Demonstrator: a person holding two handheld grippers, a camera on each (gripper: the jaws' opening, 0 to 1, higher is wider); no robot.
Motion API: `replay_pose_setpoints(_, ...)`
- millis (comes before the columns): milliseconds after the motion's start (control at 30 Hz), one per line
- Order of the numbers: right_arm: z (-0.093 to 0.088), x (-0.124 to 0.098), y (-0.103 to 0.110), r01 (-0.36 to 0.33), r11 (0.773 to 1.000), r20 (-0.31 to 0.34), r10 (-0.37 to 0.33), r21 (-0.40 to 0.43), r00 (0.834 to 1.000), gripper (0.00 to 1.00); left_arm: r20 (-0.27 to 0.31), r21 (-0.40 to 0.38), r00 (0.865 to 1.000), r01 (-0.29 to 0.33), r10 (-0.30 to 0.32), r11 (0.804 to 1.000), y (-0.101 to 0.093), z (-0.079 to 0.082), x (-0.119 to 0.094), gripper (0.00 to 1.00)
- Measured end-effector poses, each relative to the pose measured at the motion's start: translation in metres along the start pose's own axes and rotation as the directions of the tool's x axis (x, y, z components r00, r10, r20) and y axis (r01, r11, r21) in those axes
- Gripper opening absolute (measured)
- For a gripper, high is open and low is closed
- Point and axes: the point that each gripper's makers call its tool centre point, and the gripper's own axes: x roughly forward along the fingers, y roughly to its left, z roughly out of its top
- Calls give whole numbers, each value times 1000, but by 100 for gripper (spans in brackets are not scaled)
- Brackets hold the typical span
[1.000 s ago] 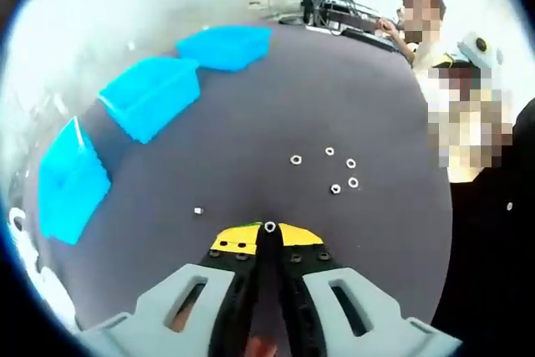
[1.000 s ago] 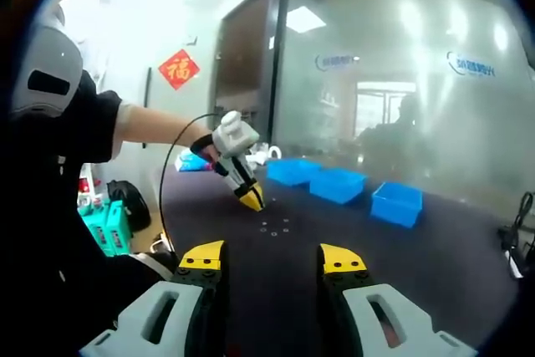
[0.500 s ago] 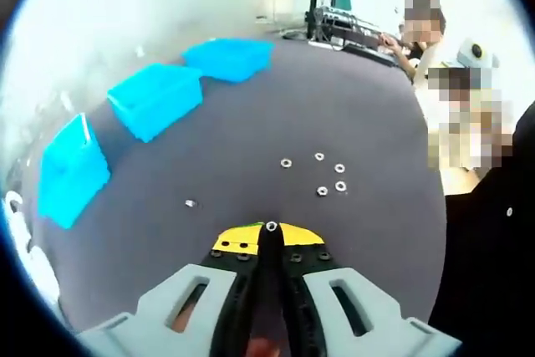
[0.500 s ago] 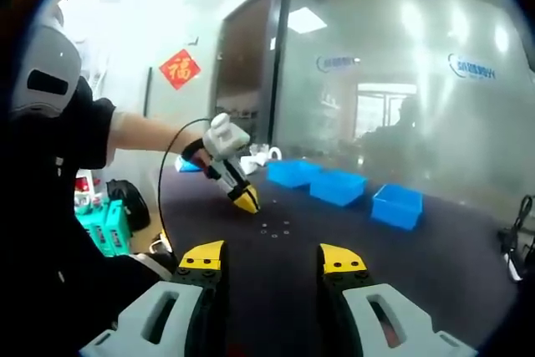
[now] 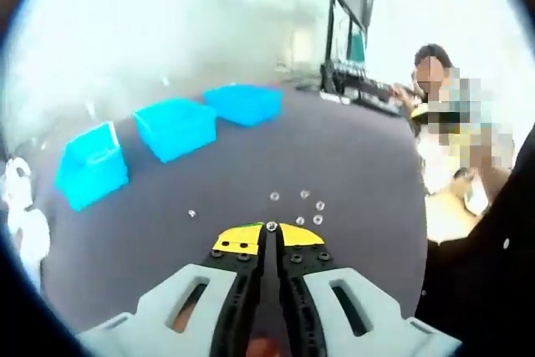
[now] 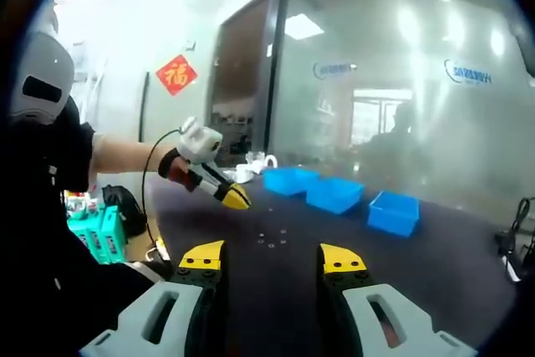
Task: Sort the screws, nuts, and washers into the corresponding bins
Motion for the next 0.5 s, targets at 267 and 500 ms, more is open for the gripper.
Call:
replay_pose_setpoints(267, 2, 4, -3, 17, 1000, 10, -17, 0, 1000, 38, 232, 2, 965, -126, 122, 992, 0, 32, -28, 5)
replay_pose_setpoints(500, 9, 9, -2, 19, 1000, 31, -19, -4, 999, 38, 359, -114, 874, -307, 327, 945, 28, 41, -49, 5)
